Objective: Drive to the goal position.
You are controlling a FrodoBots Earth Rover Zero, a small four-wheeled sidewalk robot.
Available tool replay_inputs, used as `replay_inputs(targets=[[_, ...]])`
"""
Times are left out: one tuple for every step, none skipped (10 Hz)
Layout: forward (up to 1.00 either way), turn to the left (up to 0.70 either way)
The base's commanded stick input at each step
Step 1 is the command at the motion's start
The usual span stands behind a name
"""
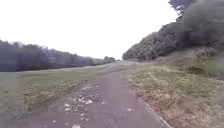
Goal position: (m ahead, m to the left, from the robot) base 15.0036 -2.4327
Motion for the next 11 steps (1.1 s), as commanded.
replay_inputs(targets=[[0.6,-0.14],[0.6,-0.13],[0.6,-0.05],[0.6,0.01],[0.6,0.01],[0.6,0.01],[0.6,0.01],[0.6,0.01],[0.6,-0.14],[0.6,0.01],[0.6,0.01]])
